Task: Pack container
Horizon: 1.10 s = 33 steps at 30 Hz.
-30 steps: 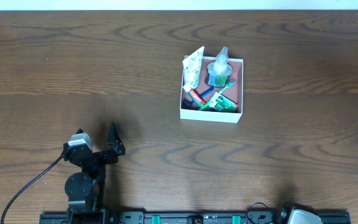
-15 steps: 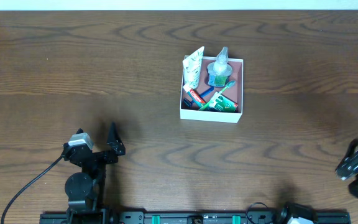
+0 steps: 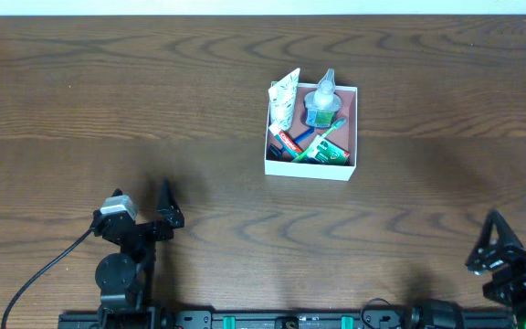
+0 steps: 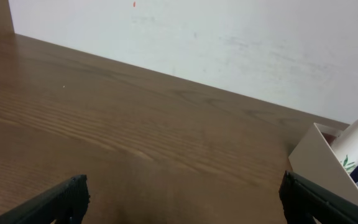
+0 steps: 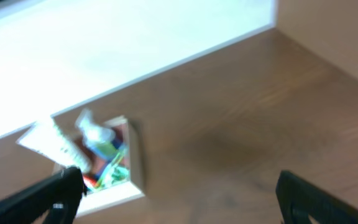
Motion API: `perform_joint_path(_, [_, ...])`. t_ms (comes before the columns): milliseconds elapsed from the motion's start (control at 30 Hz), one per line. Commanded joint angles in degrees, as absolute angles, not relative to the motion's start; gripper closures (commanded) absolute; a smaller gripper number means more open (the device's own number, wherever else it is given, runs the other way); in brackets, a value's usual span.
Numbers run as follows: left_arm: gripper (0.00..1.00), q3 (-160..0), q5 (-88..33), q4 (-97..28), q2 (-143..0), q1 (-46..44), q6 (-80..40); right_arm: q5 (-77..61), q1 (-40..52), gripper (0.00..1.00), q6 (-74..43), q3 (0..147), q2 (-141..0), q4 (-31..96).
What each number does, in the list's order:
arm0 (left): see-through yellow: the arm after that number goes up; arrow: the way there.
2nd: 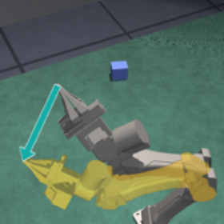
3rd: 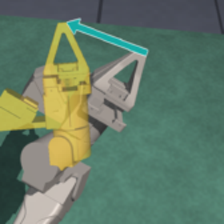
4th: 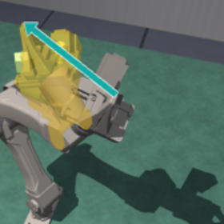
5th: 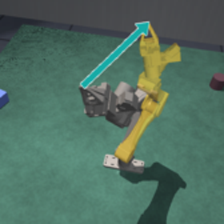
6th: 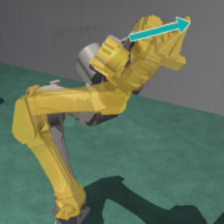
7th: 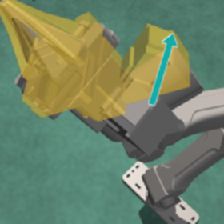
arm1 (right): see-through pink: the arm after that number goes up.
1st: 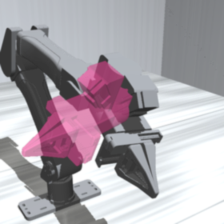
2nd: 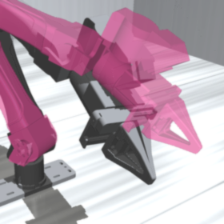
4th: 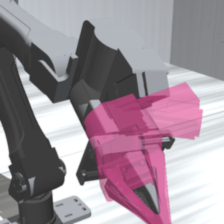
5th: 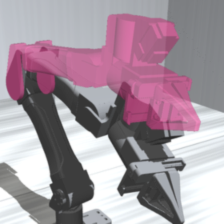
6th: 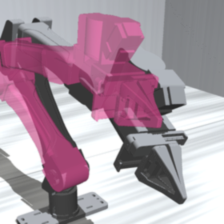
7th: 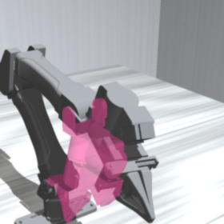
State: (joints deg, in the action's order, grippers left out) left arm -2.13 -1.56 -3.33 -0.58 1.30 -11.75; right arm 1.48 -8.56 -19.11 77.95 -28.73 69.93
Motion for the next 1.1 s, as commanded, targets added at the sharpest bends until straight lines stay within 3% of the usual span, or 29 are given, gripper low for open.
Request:
perform_joint_path(0, [0.02,-0.3,-1.8,-4.0,-0.2,1.5,-11.4,-4.8,-6.3,0.01,-20.3,70.4,-25.5,63.0])
perform_joint_path(300, [0.02,-0.3,-1.8,-4.0,-0.2,1.5,-11.4,-9.1,-5.5,0.01,-23.9,46.2,-14.3,40.7])
perform_joint_path(1067, [0.02,-0.3,-1.8,-4.0,-0.2,1.5,-11.4,-7.3,-1.4,0.01,-26.3,16.4,-0.3,14.2])
